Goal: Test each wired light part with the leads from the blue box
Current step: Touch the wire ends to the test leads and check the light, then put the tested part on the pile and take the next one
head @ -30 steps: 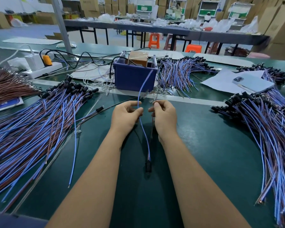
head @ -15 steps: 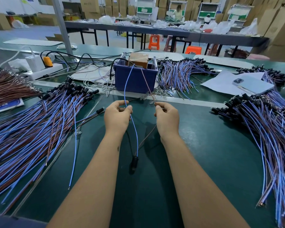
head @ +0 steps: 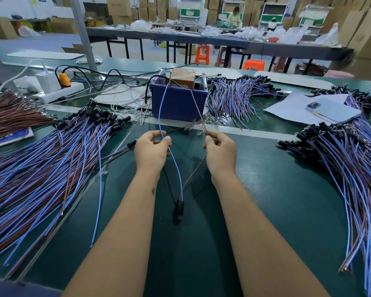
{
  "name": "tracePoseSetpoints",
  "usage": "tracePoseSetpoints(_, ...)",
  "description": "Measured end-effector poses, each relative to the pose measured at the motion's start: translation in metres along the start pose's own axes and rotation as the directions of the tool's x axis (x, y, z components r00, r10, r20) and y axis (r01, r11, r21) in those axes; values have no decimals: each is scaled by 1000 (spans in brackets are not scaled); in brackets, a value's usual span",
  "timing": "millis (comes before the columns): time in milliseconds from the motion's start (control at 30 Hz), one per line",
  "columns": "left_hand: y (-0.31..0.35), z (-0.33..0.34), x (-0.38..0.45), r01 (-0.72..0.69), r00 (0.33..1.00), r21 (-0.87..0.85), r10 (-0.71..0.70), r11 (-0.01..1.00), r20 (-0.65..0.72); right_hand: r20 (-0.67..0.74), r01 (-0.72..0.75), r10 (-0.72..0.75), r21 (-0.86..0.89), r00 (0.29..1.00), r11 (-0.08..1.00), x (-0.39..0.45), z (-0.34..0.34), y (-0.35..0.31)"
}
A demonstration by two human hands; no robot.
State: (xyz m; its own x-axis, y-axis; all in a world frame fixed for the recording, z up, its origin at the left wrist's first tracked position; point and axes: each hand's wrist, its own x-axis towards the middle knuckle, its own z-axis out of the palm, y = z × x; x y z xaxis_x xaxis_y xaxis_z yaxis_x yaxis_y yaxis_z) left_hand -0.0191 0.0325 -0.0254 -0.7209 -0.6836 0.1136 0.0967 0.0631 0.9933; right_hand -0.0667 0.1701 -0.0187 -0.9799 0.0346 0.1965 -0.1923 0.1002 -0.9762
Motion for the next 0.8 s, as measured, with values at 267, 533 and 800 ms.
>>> tracePoseSetpoints(267, 2, -4, 7, 34, 997, -41, -31, 999, 68, -10, -7, 7, 20, 1000, 1000, 3, -1, -1)
tracePoseSetpoints(533, 6, -4, 3, 32, 999, -102, -28, 994, 33, -12, 7, -7, 9, 1000, 1000, 0, -1, -3)
tracePoseSetpoints(800, 7, -3, 3, 41, 999, -99, -39, 994, 26, -1, 13, -13, 14, 1000, 1000, -1, -1, -4)
